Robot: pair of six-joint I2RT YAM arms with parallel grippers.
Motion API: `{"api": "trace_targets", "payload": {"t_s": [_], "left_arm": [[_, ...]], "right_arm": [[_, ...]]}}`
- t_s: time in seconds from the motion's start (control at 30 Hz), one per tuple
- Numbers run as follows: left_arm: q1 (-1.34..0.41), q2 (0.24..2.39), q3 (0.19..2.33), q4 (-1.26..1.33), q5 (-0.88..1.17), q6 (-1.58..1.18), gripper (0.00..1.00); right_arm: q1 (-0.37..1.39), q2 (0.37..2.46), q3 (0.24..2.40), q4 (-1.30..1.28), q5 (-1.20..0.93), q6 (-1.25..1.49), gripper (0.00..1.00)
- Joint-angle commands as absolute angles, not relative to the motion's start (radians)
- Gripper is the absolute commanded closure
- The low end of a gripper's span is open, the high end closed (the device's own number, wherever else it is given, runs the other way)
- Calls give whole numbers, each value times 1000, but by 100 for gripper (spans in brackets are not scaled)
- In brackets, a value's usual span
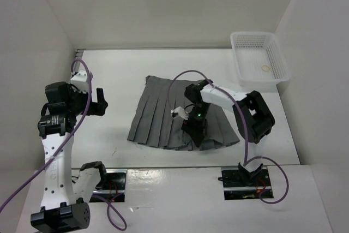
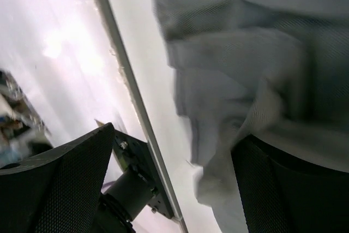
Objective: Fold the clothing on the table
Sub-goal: Flatten the skirt out
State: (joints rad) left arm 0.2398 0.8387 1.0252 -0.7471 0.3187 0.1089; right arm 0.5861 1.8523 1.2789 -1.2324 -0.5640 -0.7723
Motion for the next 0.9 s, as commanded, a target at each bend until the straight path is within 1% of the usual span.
{"api": "trace_targets", "payload": {"t_s": [0.0, 0.23, 0.43, 0.5, 0.57, 0.67, 0.7, 0.73, 0.83, 0.87], "left_arm": [[245, 819, 1025, -723, 348, 130, 0], [245, 819, 1025, -723, 348, 130, 0], [245, 810, 1025, -723, 348, 130, 0], [245, 810, 1025, -723, 348, 130, 0], [245, 810, 1025, -723, 348, 140, 0], [255, 821, 1015, -723, 348, 140, 0], [255, 821, 1015, -723, 348, 140, 0], [264, 821, 1015, -723, 348, 140, 0], [264, 830, 1015, -723, 348, 140, 0], [264, 830, 1015, -723, 348, 140, 0]], "right_arm": [[690, 1887, 1270, -1299, -592, -799, 11], [850, 1930, 1255, -1299, -592, -788, 11], [1011, 1899, 1236, -1299, -583, -779, 11], [1035, 1870, 1236, -1299, -574, -770, 11], [1035, 1817, 1247, -1299, -574, -761, 14], [953, 1732, 1276, -1299, -574, -739, 14], [919, 1676, 1293, -1299, -574, -709, 14], [837, 1648, 1331, -1289, -574, -692, 14], [686, 1525, 1361, -1172, -537, -559, 14], [663, 1499, 1361, -1088, -510, -528, 14]]}}
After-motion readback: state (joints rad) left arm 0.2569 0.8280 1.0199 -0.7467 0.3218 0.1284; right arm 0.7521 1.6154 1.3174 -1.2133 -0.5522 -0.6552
